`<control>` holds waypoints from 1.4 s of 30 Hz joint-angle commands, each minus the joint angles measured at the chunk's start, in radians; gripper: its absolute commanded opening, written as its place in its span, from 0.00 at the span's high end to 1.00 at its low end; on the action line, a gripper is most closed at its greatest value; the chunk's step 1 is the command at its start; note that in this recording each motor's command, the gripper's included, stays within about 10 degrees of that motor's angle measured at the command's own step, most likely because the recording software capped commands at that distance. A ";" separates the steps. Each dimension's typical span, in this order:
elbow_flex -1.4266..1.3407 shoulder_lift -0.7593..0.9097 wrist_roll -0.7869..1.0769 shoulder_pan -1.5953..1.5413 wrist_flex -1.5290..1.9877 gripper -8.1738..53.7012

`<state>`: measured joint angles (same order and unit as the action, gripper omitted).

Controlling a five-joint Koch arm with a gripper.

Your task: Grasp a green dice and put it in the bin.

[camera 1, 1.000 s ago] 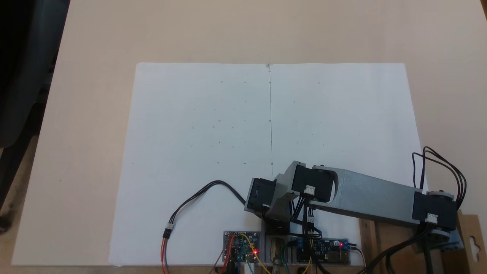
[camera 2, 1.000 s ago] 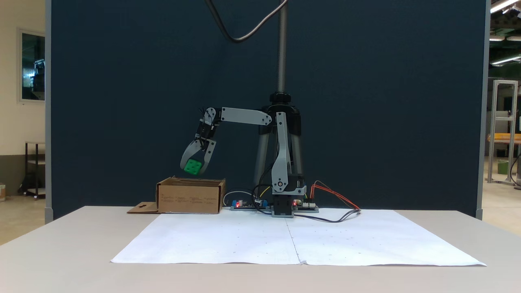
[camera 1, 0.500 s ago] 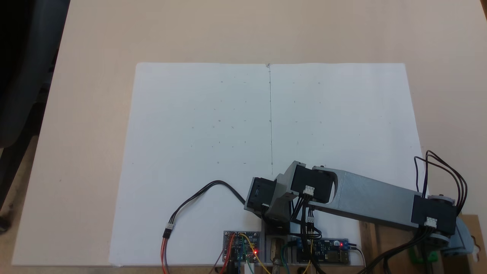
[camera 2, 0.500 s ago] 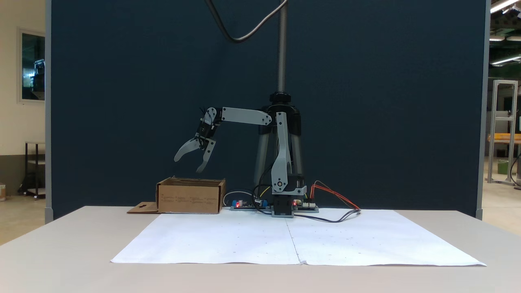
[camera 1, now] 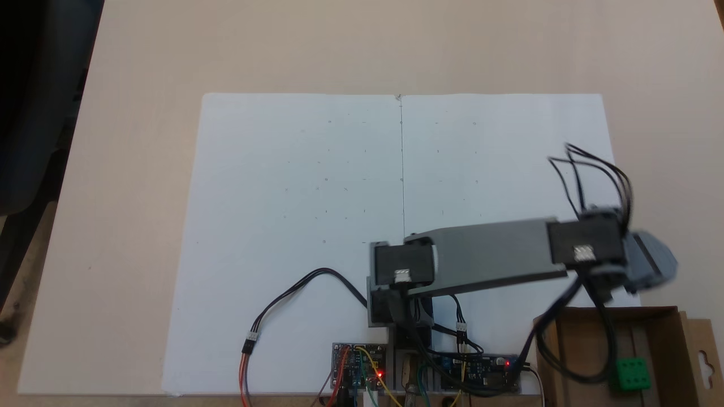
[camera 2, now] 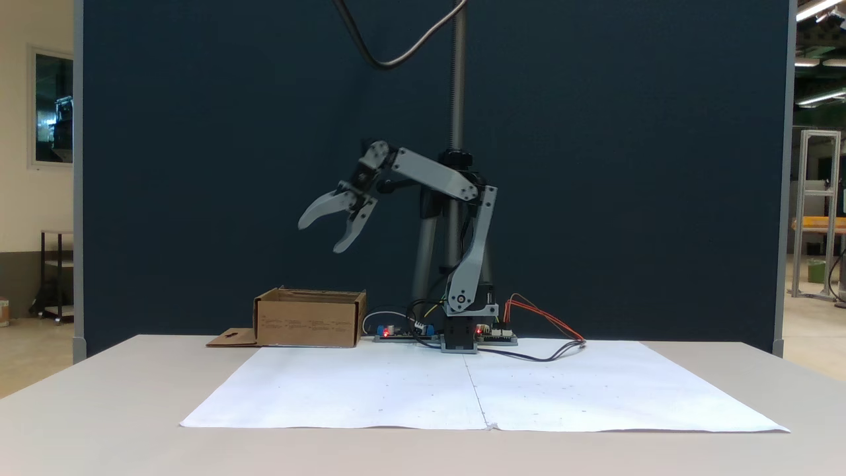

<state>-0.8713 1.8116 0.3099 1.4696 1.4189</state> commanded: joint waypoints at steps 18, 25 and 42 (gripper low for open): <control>0.055 0.038 -0.380 -1.086 0.029 0.22; 0.055 -0.101 -0.399 -1.289 -0.140 0.21; -0.373 -0.124 -0.394 -1.571 -0.702 0.17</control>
<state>-1.2333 1.6153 -0.0353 -0.0767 0.8391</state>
